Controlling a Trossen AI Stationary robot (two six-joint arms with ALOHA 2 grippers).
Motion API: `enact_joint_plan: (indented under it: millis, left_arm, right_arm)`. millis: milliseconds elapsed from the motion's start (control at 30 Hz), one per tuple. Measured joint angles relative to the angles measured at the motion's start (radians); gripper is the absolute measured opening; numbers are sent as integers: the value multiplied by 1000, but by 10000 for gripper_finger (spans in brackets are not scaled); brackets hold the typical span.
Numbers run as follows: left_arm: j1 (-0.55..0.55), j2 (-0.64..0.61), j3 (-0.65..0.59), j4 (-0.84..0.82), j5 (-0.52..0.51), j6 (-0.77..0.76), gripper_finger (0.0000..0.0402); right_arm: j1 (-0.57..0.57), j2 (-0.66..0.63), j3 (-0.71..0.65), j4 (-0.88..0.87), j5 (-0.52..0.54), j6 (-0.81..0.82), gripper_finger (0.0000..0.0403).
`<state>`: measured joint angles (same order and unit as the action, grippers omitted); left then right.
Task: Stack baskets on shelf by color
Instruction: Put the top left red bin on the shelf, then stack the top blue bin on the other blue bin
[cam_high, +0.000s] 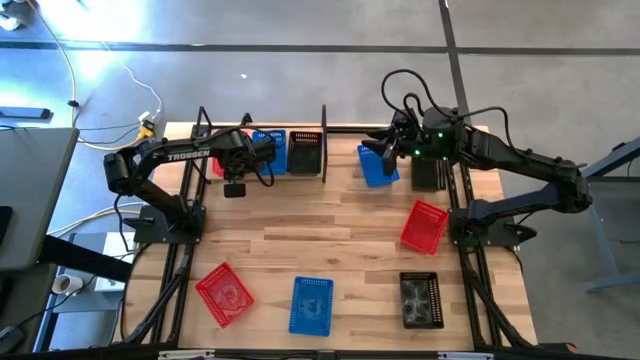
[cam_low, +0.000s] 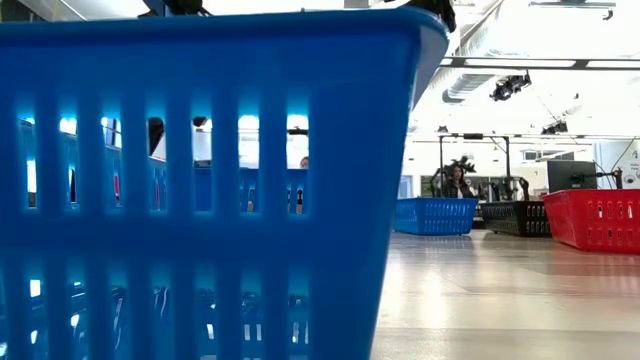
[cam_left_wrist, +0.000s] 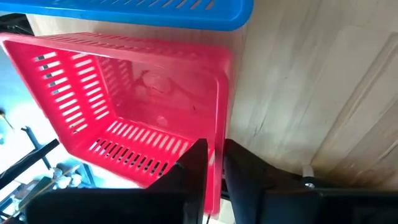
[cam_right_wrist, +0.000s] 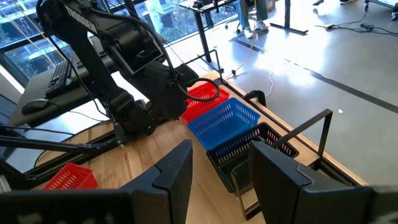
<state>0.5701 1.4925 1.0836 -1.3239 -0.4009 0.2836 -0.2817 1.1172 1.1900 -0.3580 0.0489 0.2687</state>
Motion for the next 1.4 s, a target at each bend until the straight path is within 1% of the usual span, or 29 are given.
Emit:
enact_joint_plan:
  millis: [233, 333, 433, 667, 800, 867, 967, 1200, 1300, 1400]
  left_arm:
    - [0, 0, 0, -11, -12, -17, 70]
    - [0, 0, 0, -24, -42, -19, 76]
    - [0, 0, 0, -43, -59, -31, 77]
    - [0, 0, 0, -75, -62, -84, 77]
    - [0, 0, 0, -80, -118, -119, 76]
    - [0, 0, 0, -85, -130, -142, 76]
    - [-1, 0, 0, -104, -100, -185, 76]
    - [-3, 0, 0, -127, 62, -248, 76]
    - [-3, 0, 0, -132, 99, -264, 76]
    - [-7, -10, 0, -136, 103, -287, 76]
  right_arm:
    - [0, 0, 0, 0, 0, 0, 142]
    - [0, 0, 0, 0, 0, -1, 142]
    - [0, 0, 0, 0, 0, -1, 142]
    - [0, 0, 0, 0, 0, -1, 142]
    - [0, 0, 0, 0, 0, 0, 142]
    - [0, 0, 0, 0, 0, -1, 142]
    - [0, 0, 0, 0, 0, -1, 142]
    - [0, 0, 0, -15, 0, -1, 142]
    - [0, 1, 0, -20, 0, 0, 142]
    - [0, 1, 0, -20, 0, 0, 142]
